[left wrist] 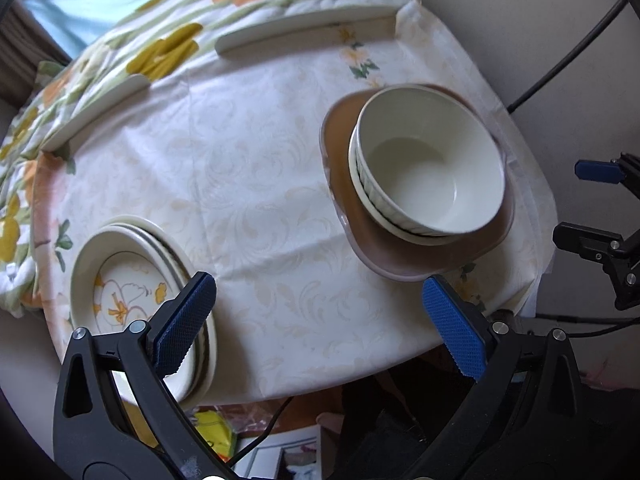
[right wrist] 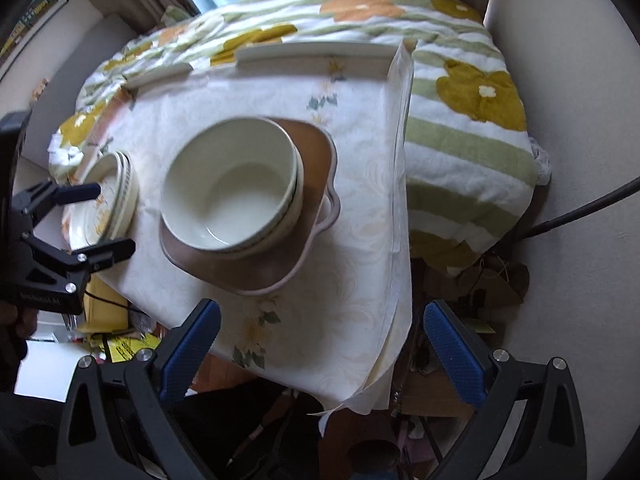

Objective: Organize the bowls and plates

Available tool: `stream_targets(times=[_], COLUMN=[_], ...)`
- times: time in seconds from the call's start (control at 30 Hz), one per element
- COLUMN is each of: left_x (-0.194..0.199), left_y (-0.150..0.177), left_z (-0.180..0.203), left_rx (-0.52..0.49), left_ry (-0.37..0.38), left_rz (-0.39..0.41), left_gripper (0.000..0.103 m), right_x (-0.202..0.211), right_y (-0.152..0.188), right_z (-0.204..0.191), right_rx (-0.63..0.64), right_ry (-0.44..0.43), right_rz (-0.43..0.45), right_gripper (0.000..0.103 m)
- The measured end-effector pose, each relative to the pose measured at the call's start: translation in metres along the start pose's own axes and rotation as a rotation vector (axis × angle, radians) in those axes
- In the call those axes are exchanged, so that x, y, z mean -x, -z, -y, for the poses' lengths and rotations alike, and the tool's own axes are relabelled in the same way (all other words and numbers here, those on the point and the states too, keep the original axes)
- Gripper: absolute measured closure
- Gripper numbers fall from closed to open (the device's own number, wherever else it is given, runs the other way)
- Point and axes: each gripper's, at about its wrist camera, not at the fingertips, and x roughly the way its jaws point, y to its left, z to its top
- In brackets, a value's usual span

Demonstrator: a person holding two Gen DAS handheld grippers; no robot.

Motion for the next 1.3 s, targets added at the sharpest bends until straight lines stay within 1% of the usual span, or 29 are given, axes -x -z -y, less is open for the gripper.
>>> stream_targets(times=[0.07,0.13,0.2,0.23,0.27,0.3,0.37,0.47,0.53,0.6,0.63,0.7,0.73,0.8,0.87,0.93,1.03,1.1,1.3], left_x=[-0.007,-0.016,-0.025,-0.029,-0.034,-0.036,-0.042,-0.051,-0.058,-0.065,-0.069,-0.075,-0.077,-0.083,-0.086,-0.088,-0.089,-0.091,-0.090], left_y=[-0.005,-0.010,-0.014,-0.016,-0.018,-0.020,-0.023,-0.027,-0.029,-0.030,-0.031,-0.032,-0.032,-0.032,-0.031,-0.030,-0.029,-0.026,-0.025], left_z=[0.000,-0.001,-0.001,0.000,0.001,0.000,0.003,0.007,0.010,0.013,0.015,0.020,0.023,0.027,0.032,0.036,0.041,0.043,0.055], left_rx=[-0.015,-0.023,-0.033,-0.041,-0.050,-0.052,-0.069,-0.088,-0.095,-0.102,-0.105,-0.114,-0.119,-0.129,-0.143,-0.150,-0.154,-0.161,-0.165], left_ry=[0.011,0.024,0.030,0.029,0.030,0.046,0.038,0.053,0.067,0.078,0.082,0.092,0.092,0.093,0.080,0.103,0.119,0.141,0.146], left_rz=[-0.024,-0.050,-0.078,-0.093,-0.108,-0.108,-0.123,-0.144,-0.158,-0.168,-0.174,-0.181,-0.181,-0.179,-0.169,-0.163,-0.154,-0.155,-0.149], left_gripper=[0.001,0.002,0.011,0.014,0.016,0.016,0.020,0.028,0.034,0.041,0.043,0.051,0.052,0.061,0.066,0.069,0.072,0.079,0.081], right_x=[-0.006,-0.011,-0.018,-0.022,-0.027,-0.031,-0.040,-0.052,-0.060,-0.066,-0.069,-0.073,-0.075,-0.080,-0.085,-0.089,-0.092,-0.093,-0.095], right_y=[-0.004,-0.009,-0.014,-0.017,-0.020,-0.022,-0.027,-0.031,-0.032,-0.033,-0.034,-0.035,-0.035,-0.035,-0.035,-0.035,-0.034,-0.033,-0.032], right_z=[0.002,0.001,-0.002,-0.004,-0.006,-0.008,-0.010,-0.011,-0.013,-0.014,-0.013,-0.013,-0.014,-0.015,-0.013,-0.015,-0.016,-0.015,-0.023], right_rx=[0.011,0.025,0.045,0.057,0.069,0.077,0.086,0.090,0.095,0.096,0.095,0.100,0.107,0.117,0.110,0.108,0.106,0.104,0.134], right_ry=[-0.015,-0.009,-0.006,-0.010,-0.013,-0.013,-0.023,-0.039,-0.046,-0.062,-0.071,-0.089,-0.097,-0.113,-0.137,-0.145,-0.143,-0.154,-0.152], right_rz=[-0.019,-0.038,-0.061,-0.077,-0.090,-0.103,-0.127,-0.163,-0.179,-0.189,-0.192,-0.194,-0.192,-0.189,-0.195,-0.197,-0.192,-0.190,-0.175], right_gripper=[0.002,0.003,0.009,0.017,0.022,0.024,0.036,0.046,0.050,0.054,0.057,0.062,0.068,0.070,0.076,0.079,0.079,0.079,0.079])
